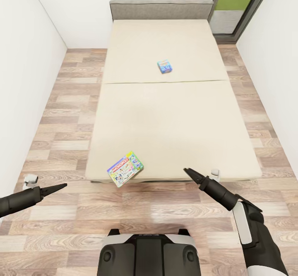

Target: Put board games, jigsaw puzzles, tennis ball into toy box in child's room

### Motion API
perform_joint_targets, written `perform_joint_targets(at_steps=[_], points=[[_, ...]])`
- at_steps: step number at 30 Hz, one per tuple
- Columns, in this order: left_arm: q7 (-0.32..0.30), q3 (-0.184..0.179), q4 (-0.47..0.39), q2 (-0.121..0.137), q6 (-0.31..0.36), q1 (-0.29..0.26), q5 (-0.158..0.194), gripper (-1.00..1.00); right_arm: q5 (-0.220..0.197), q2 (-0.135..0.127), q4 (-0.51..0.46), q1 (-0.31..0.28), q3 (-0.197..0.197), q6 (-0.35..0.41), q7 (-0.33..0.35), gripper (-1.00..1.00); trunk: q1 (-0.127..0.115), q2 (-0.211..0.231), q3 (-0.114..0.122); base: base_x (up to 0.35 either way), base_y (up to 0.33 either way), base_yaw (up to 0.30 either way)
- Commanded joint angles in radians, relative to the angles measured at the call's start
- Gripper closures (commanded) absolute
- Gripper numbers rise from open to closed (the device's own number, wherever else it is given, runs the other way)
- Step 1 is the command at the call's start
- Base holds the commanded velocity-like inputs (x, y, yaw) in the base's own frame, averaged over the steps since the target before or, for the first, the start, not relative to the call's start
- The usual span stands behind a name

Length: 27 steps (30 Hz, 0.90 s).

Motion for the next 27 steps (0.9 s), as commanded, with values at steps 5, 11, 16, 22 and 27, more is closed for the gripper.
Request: perform_joint_targets(at_steps=[5, 11, 16, 22, 27], points=[[-0.003, 0.000, -0.001, -0.009, 0.011, 0.000, 0.000, -1.00, -0.004, 0.000, 0.002, -0.001, -0.002, 0.003, 0.004, -1.00, 0.001, -0.002, -0.001, 0.000, -0.292, 0.003], [-0.002, 0.000, -0.001, -0.012, 0.011, 0.000, -0.001, -1.00, -0.005, 0.001, 0.002, -0.001, -0.002, 0.002, 0.003, -1.00, 0.001, -0.002, -0.001, 0.000, -0.303, 0.000], [-0.002, 0.001, -0.001, -0.012, 0.011, 0.000, -0.002, -1.00, -0.005, 0.001, 0.002, -0.001, -0.002, 0.002, 0.003, -1.00, 0.001, -0.002, -0.001, 0.014, -0.275, 0.000], [-0.003, 0.002, -0.001, -0.011, 0.011, 0.000, -0.003, -1.00, -0.004, 0.001, 0.002, -0.001, -0.001, 0.001, 0.003, -1.00, 0.001, -0.002, -0.001, 0.021, -0.078, 0.000], [-0.002, 0.002, -0.001, -0.011, 0.012, 0.000, -0.002, -1.00, -0.003, 0.001, 0.002, -0.001, 0.000, 0.001, 0.002, -1.00, 0.001, -0.002, -0.001, -0.169, 0.082, 0.000]])
